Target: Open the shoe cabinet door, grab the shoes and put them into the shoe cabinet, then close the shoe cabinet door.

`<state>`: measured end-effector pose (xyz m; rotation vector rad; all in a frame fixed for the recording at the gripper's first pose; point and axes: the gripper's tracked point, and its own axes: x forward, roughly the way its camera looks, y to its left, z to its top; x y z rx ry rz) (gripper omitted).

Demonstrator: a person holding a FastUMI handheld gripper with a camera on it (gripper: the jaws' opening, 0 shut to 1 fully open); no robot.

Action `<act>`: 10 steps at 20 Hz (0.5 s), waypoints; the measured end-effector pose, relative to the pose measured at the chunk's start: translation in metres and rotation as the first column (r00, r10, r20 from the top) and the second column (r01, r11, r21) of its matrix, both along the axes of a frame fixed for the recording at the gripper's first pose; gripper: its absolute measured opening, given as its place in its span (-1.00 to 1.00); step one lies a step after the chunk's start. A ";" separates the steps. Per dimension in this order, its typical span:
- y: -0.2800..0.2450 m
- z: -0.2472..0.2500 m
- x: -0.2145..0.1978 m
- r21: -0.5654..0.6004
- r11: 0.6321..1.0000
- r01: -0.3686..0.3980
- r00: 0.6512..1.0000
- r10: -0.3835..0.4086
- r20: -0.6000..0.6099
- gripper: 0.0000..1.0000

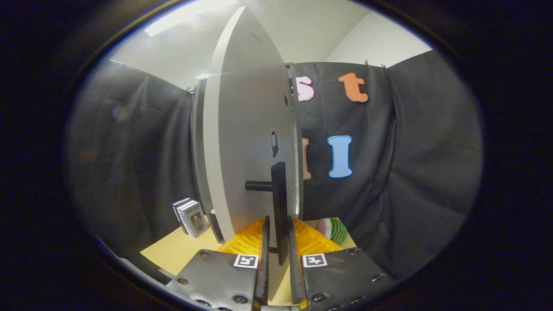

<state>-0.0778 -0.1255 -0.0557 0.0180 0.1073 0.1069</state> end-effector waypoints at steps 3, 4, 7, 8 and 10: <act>-0.020 0.001 -0.004 -0.006 1.000 0.009 1.000 -0.009 -0.004 -0.66; -0.026 0.002 -0.005 -0.007 1.000 0.010 1.000 -0.010 -0.001 -0.66; -0.047 0.004 -0.003 -0.020 0.999 0.033 0.999 -0.033 0.004 -0.67; -0.052 0.004 -0.002 -0.018 0.999 0.040 0.999 -0.040 0.007 -0.68; -0.064 0.004 -0.001 -0.005 0.998 0.055 0.998 -0.055 0.004 -0.68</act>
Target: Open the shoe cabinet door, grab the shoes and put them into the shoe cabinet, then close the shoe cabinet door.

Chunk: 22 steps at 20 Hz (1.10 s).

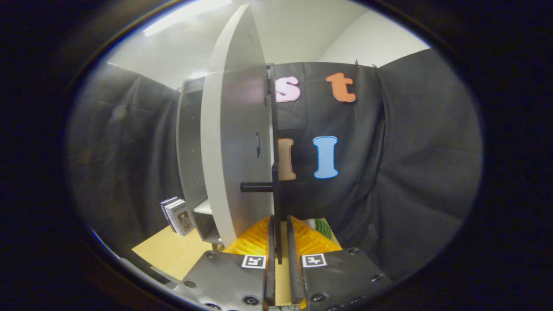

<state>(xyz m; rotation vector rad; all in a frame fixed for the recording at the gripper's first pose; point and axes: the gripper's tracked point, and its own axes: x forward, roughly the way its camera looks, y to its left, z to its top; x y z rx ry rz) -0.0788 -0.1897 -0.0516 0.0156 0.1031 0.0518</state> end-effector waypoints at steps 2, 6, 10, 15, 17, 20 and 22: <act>-0.009 -0.001 0.002 0.018 1.000 0.004 1.000 -0.004 -0.005 -0.69; -0.005 0.002 0.001 -0.005 1.000 -0.022 1.000 0.022 0.004 -0.69; -0.005 0.005 -0.006 0.015 1.000 -0.015 1.000 0.015 0.002 -0.68; -0.002 0.017 -0.051 -0.047 0.997 0.057 0.997 -0.055 0.048 -0.68; 0.014 0.018 -0.067 -0.054 0.995 0.080 0.995 -0.077 0.067 -0.65; 0.051 0.001 -0.077 -0.041 0.994 0.097 0.994 -0.095 0.058 -0.56; 0.086 -0.026 -0.076 -0.011 0.997 0.073 0.997 -0.072 0.016 -0.50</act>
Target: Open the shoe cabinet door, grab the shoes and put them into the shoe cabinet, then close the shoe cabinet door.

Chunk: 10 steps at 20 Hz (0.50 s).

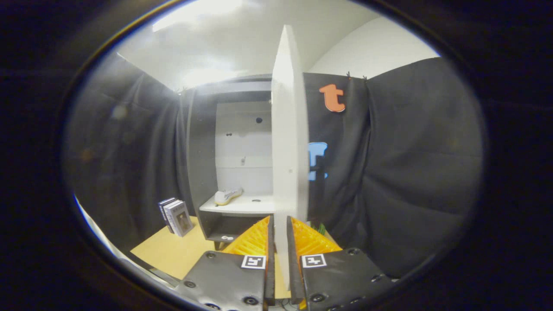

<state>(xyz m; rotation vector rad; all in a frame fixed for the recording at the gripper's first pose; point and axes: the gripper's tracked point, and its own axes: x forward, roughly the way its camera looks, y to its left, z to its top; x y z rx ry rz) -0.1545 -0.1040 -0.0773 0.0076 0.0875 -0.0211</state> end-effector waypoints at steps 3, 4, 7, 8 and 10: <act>0.047 -0.056 0.006 0.047 0.999 -0.006 0.997 0.010 -0.077 -0.42; 0.060 -0.071 0.009 0.058 0.998 -0.005 0.995 0.011 -0.095 -0.39; 0.092 -0.128 0.013 0.078 0.997 0.012 0.987 0.001 -0.162 -0.30; 0.103 -0.153 0.013 0.088 0.996 0.010 0.980 0.008 -0.200 -0.26; 0.122 -0.199 0.019 0.102 0.995 0.001 0.963 0.026 -0.268 -0.18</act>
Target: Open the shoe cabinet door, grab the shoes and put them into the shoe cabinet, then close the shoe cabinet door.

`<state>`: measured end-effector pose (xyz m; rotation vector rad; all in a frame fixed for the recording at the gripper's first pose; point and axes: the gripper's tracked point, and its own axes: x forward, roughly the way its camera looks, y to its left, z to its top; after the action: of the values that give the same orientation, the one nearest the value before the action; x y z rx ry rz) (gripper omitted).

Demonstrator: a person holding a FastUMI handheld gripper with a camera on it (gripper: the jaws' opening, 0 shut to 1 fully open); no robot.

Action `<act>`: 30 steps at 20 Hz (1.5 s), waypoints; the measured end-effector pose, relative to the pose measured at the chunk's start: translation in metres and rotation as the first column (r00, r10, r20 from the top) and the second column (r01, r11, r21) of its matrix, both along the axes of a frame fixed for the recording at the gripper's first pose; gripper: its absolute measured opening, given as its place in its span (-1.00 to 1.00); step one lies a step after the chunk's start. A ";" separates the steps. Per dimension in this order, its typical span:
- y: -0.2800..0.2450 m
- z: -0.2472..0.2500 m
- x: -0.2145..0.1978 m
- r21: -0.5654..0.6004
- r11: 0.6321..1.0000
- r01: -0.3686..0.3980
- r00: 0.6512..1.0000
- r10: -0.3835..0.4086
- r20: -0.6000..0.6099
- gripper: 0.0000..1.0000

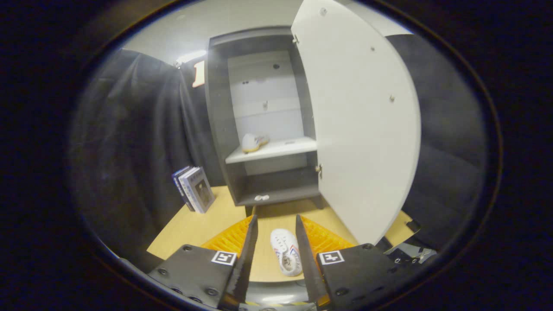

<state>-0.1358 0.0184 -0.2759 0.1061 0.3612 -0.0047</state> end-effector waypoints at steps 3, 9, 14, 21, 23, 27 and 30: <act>0.012 -0.065 0.013 0.011 1.000 -0.012 0.998 0.013 -0.056 -0.07; 0.007 -0.186 0.044 -0.014 1.000 -0.025 0.982 0.022 -0.186 0.16; 0.011 -0.242 0.070 -0.021 0.998 -0.052 0.964 0.045 -0.260 0.26; 0.019 -0.278 0.086 -0.037 0.996 -0.078 0.921 0.057 -0.384 0.23; 0.021 -0.282 0.094 -0.052 0.995 -0.089 0.913 0.061 -0.403 0.16; 0.022 -0.285 0.101 -0.087 0.991 -0.099 0.915 0.056 -0.400 0.02; 0.016 -0.282 0.105 -0.125 0.989 -0.084 0.918 0.028 -0.396 -0.09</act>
<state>-0.0313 0.0349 -0.5583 -0.0467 0.7664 0.0053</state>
